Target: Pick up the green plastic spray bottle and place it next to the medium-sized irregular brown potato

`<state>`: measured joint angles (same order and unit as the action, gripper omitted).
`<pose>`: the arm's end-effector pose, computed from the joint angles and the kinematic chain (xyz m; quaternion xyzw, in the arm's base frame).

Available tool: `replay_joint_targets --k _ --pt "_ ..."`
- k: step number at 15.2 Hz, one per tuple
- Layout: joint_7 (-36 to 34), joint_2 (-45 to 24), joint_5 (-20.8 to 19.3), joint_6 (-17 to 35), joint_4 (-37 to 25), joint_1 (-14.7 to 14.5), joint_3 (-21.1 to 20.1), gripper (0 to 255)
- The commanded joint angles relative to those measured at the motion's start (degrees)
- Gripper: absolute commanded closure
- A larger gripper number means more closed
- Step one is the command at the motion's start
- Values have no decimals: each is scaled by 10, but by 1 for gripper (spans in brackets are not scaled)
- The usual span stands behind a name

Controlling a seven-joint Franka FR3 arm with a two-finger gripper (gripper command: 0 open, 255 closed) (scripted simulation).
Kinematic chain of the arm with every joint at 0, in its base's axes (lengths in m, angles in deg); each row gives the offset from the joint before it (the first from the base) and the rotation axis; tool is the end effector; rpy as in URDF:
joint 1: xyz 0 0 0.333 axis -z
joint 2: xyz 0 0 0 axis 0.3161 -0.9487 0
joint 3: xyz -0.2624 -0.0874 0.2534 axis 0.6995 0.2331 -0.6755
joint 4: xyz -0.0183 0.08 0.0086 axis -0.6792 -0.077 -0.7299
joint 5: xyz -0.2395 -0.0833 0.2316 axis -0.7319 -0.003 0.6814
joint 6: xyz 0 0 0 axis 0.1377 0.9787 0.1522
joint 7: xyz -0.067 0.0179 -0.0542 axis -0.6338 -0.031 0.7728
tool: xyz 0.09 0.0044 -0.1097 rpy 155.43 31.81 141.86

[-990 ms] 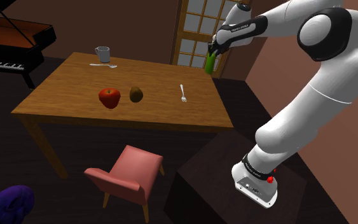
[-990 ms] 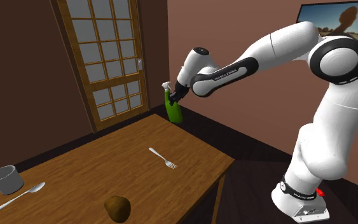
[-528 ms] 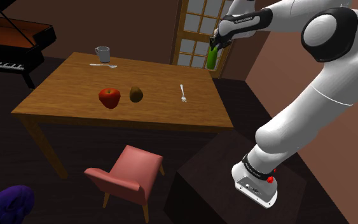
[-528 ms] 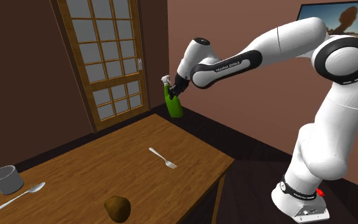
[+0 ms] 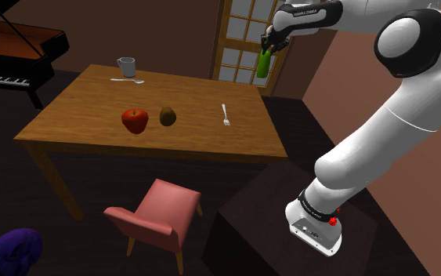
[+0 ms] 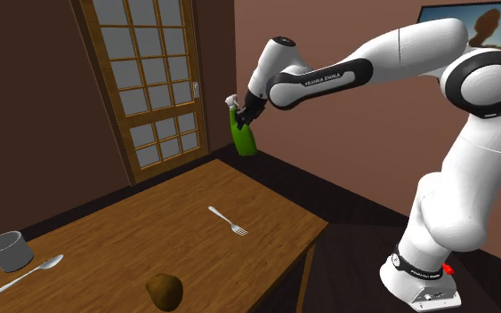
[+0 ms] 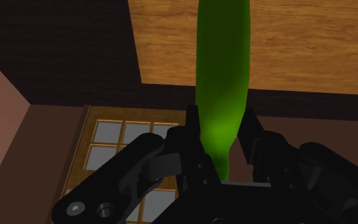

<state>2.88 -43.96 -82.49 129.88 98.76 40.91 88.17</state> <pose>0.4769 -0.2694 0.6036 0.9048 -0.3385 0.2436 0.0858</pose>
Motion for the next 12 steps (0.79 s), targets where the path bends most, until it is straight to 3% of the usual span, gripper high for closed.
replay_joint_targets --k 1,12 --pt "3 1 2 -16 -15 0 0 255" --pt "-2 15 2 -90 -74 -7 -8 255"
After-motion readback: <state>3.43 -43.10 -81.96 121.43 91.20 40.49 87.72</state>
